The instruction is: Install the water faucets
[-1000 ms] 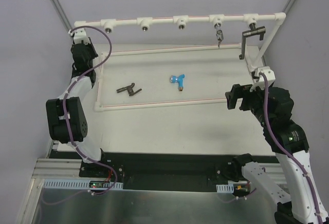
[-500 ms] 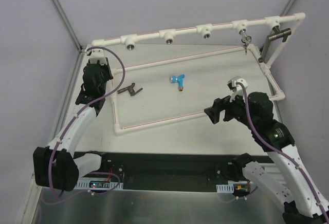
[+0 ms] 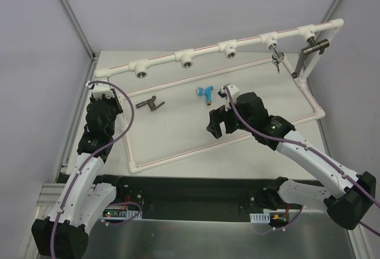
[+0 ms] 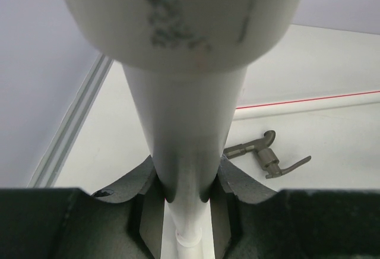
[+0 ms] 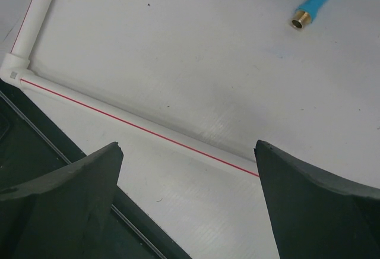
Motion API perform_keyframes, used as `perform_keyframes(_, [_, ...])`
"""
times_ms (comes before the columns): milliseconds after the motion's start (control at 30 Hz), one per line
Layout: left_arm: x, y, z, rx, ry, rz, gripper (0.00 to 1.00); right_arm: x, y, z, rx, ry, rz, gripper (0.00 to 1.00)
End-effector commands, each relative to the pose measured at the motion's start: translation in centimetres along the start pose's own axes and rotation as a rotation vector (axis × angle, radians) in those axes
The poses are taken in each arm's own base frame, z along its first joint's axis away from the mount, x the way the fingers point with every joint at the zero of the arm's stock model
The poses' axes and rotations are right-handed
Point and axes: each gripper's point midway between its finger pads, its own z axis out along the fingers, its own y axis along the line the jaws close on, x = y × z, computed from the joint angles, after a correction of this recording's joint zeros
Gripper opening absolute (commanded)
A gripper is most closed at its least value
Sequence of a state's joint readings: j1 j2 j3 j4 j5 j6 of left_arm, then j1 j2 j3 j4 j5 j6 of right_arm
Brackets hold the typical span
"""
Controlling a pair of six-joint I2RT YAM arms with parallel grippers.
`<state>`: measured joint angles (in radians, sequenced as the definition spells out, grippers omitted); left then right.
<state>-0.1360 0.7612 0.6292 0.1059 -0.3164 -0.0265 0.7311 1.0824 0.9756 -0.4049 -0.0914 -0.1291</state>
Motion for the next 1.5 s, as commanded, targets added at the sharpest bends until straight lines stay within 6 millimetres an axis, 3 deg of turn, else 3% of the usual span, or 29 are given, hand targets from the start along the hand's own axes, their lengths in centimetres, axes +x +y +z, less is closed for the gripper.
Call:
perform_keyframes(0, [2.5, -0.1, -1.7, 0.025, 0.124, -0.036, 0.00, -2.2, 0.1, 0.7, 0.033, -0.109, -0.005, 0.96])
perform_keyframes(167, [3.7, -3.1, -2.0, 0.155, 0.192, -0.060, 0.00, -1.0, -0.7, 1.1, 0.074, -0.116, 0.011, 0.96])
perform_keyframes(233, [4.0, -3.2, -1.9, 0.154, 0.204, -0.050, 0.02, -0.7, -0.9, 1.2, 0.088, -0.110, 0.010, 0.96])
perform_keyframes(333, [3.4, -2.6, -2.3, 0.146, 0.188, -0.002, 0.22, -0.9, -1.1, 0.9, 0.101, -0.112, 0.005, 0.96])
perform_keyframes(367, [3.3, -2.6, -2.5, 0.153, 0.184, 0.016, 0.32, -0.7, -0.9, 0.7, 0.100, -0.106, -0.004, 0.96])
perform_keyframes(467, [2.8, -3.2, -4.0, 0.219, 0.161, 0.105, 0.47, -0.3, -1.2, 0.0, 0.126, -0.096, -0.019, 0.96])
perform_keyframes(600, [2.1, -3.4, -7.1, 0.268, 0.110, 0.093, 0.65, 0.0, -1.5, -1.0, 0.147, -0.086, -0.037, 0.96])
perform_keyframes(733, [2.0, -3.5, -9.3, 0.325, 0.093, 0.072, 0.68, 0.2, -1.8, -1.5, 0.161, -0.070, -0.073, 0.96])
perform_keyframes(867, [4.2, -5.8, -11.0, 0.452, 0.182, -0.023, 0.71, 0.4, -1.6, -1.7, 0.140, -0.034, -0.120, 0.96])
perform_keyframes(933, [5.1, -4.7, -10.6, 0.378, 0.196, -0.061, 0.72, 0.7, -1.5, -1.9, 0.132, -0.020, -0.133, 0.96])
perform_keyframes(1000, [4.6, -4.6, -10.8, 0.367, 0.178, -0.091, 0.71, 0.9, -1.5, -2.2, 0.127, -0.027, -0.130, 0.96])
perform_keyframes(1133, [5.7, -7.6, -12.0, 0.575, 0.226, -0.030, 0.68, 1.7, -1.5, -2.9, 0.123, -0.032, -0.121, 0.96])
perform_keyframes(1200, [6.9, -8.3, -11.7, 0.621, 0.270, 0.025, 0.68, 2.1, -1.7, -3.2, 0.130, -0.034, -0.118, 0.96])
perform_keyframes(1267, [6.9, -9.4, -11.2, 0.670, 0.269, 0.035, 0.69, 2.2, -1.8, -3.3, 0.137, -0.042, -0.113, 0.96])
perform_keyframes(1433, [8.8, -11.5, -8.3, 0.712, 0.352, 0.067, 0.71, 3.1, -2.2, -2.7, 0.148, -0.048, -0.092, 0.96])
perform_keyframes(1467, [8.1, -11.9, -7.4, 0.716, 0.329, 0.090, 0.72, 3.2, -2.2, -2.6, 0.150, -0.047, -0.090, 0.96])
